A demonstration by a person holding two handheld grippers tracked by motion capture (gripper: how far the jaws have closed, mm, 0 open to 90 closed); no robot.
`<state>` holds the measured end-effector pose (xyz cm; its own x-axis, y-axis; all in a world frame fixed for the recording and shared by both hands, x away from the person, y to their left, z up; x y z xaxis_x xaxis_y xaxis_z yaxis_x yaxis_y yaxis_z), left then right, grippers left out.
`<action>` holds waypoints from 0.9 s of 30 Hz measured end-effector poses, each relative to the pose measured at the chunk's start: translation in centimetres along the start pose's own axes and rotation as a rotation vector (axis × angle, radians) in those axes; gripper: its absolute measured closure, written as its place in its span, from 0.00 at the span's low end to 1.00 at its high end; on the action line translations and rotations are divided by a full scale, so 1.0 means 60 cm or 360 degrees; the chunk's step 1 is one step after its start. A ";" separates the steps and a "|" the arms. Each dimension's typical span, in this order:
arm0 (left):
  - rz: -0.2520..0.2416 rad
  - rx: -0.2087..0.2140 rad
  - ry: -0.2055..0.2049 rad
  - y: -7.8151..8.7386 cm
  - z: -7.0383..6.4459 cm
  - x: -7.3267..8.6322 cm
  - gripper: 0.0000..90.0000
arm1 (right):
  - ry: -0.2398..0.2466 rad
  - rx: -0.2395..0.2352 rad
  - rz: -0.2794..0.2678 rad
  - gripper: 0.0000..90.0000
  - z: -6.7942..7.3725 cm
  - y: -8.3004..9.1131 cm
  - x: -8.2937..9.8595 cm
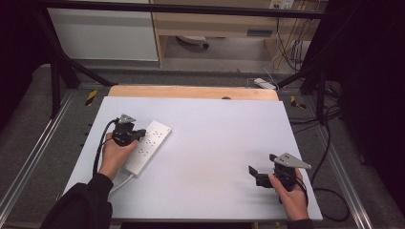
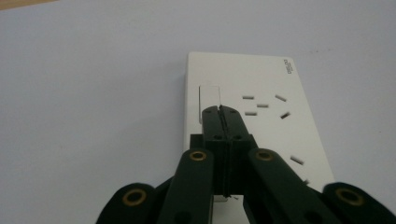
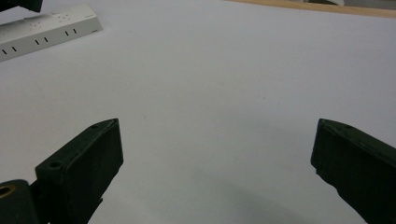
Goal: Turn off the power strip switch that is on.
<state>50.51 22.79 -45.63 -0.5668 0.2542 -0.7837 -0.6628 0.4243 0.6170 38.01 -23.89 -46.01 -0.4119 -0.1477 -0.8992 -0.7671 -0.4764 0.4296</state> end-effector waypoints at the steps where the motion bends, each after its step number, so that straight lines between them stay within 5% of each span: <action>1: -0.0003 0.0001 0.0000 0.000 0.000 0.000 1.00 | 0.0000 0.0000 0.0000 0.03 0.000 0.000 0.000; 10: -0.0097 0.0000 0.0000 0.008 -0.003 -0.010 0.95 | -0.0001 0.0002 0.0001 0.03 0.000 0.000 0.000; 27: -0.0195 -0.0078 0.0040 0.011 -0.006 -0.029 0.26 | -0.0006 0.0004 0.0007 0.03 -0.001 -0.002 0.001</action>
Point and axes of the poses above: each handheld gripper's, and its own axes: y roughly backward along the jaws, x roughly out of its underside, z roughly to its left, the point moved 5 cm from there along -y, roughly forward along the jaws, and after that the axes turned 2 degrees about -z, right-handed, at the moved point
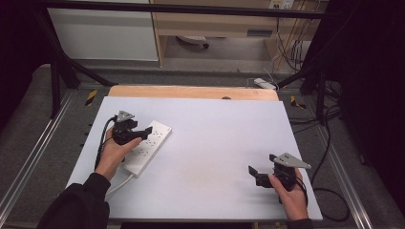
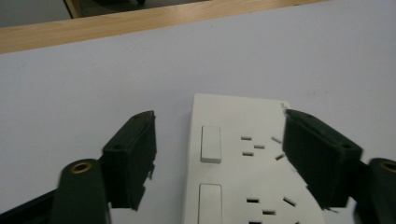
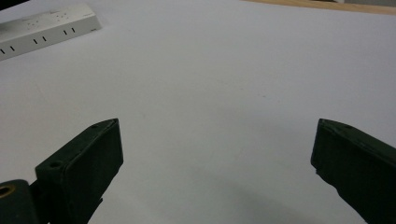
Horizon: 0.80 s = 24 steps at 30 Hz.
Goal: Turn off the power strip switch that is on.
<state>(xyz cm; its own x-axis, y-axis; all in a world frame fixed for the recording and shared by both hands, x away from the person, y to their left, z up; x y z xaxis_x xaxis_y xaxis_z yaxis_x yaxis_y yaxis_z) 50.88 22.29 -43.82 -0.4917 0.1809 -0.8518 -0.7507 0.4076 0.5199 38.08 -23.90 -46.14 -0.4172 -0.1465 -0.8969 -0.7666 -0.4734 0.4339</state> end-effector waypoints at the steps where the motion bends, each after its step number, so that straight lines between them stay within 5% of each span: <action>1: -0.0013 0.0005 0.0005 0.001 -0.001 -0.002 0.23 | 0.0000 0.0001 -0.0001 0.03 0.000 0.000 0.000; 5: -0.0048 0.0033 0.0032 0.005 -0.004 -0.007 0.14 | -0.0001 -0.0001 -0.0002 0.03 0.000 0.001 0.000; 11: -0.0079 0.0028 0.0090 0.012 -0.003 -0.013 0.12 | 0.0001 0.0002 -0.0002 0.03 0.000 0.001 0.000; 24: -0.0118 0.0078 0.0106 0.045 -0.007 -0.025 0.08 | 0.0007 -0.0002 0.0002 0.03 0.002 0.000 -0.001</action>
Point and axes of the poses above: each handheld gripper's, and its own axes: y roughly backward along the jaws, x roughly out of its underside, z roughly to its left, the point moved 5 cm from there along -y, roughly forward along the jaws, and after that the axes turned 2 degrees about -z, right-handed, at the moved point
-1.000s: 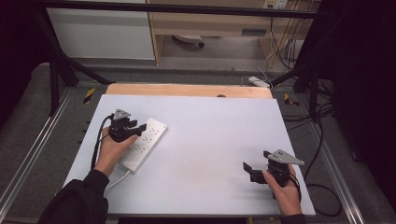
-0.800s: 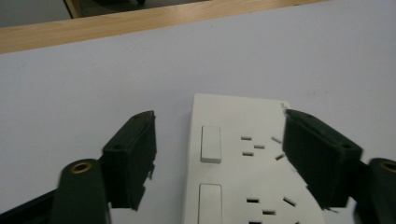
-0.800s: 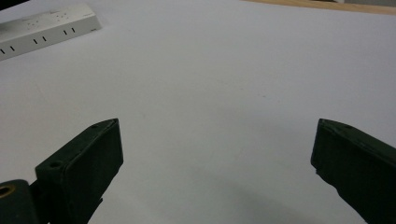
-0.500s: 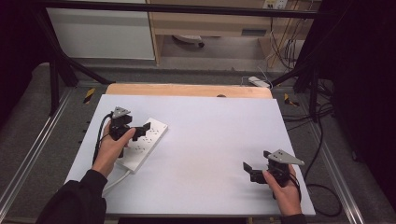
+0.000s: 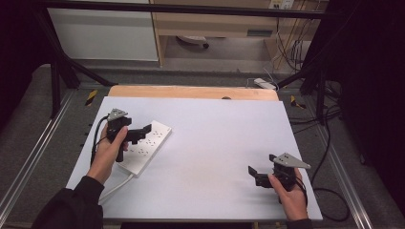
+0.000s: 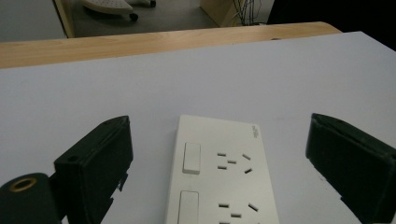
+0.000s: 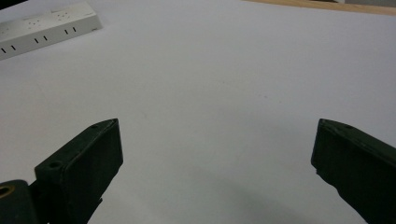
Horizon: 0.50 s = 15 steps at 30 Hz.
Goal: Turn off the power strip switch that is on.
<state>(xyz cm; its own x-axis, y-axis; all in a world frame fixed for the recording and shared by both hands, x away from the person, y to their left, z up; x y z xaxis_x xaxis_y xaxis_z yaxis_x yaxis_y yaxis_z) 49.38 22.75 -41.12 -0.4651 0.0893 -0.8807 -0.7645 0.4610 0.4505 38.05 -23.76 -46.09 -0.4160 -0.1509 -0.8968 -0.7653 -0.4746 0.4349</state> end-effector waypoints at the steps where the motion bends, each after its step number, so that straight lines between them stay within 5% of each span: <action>1: 0.0003 0.0000 0.0001 0.003 -0.001 -0.001 0.08 | 0.0003 0.0000 -0.0002 0.03 0.000 0.000 0.000; 15: 0.0001 0.0004 0.0005 0.044 0.003 -0.006 0.08 | 0.0006 -0.0016 -0.0003 0.03 0.003 0.002 -0.001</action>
Point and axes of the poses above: each handheld gripper's, and its own axes: y roughly backward along the jaws, x roughly out of its underside, z roughly to its left, the point moved 5 cm from there along -y, roughly forward along the jaws, and after that the axes turned 2 degrees about -z, right-handed, at the moved point
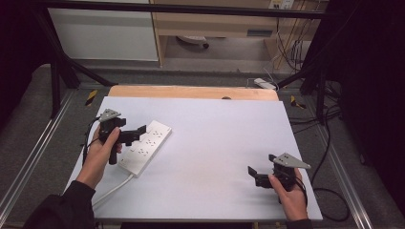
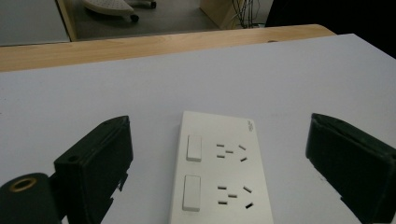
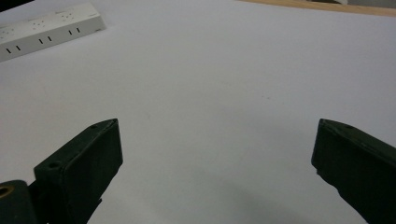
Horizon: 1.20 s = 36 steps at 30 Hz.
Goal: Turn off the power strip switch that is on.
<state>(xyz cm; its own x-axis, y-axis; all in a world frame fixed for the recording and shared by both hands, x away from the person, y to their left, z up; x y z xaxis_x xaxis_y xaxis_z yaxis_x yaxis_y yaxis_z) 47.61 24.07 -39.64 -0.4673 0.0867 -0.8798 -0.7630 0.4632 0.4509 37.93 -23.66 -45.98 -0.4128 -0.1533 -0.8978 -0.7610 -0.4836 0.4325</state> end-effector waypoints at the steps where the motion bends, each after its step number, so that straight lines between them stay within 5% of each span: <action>1: -0.0003 -0.0002 0.0002 0.004 0.000 0.000 0.08 | -0.0001 0.0001 -0.0002 0.03 0.000 0.001 0.000; 16: -0.0042 0.0035 -0.0031 0.059 -0.012 -0.007 0.08 | 0.0009 -0.0012 -0.0003 0.03 0.004 0.001 -0.002; 36: -0.0080 0.0020 -0.0015 0.116 0.004 -0.001 0.08 | 0.0007 -0.0017 -0.0001 0.02 0.004 0.000 -0.001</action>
<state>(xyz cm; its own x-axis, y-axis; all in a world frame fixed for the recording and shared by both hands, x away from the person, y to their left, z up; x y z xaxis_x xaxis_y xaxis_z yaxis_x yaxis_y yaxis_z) 42.42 27.54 -36.49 -0.4244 0.0716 -0.9026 -0.7795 0.4783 0.4044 37.86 -23.47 -45.89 -0.4103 -0.1571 -0.8983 -0.7558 -0.4927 0.4313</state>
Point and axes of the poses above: each handheld gripper's, and its own axes: y roughly backward along the jaws, x roughly out of its underside, z roughly to its left, the point moved 5 cm from there along -y, roughly forward along the jaws, and after that the axes turned 2 degrees about -z, right-handed, at the moved point
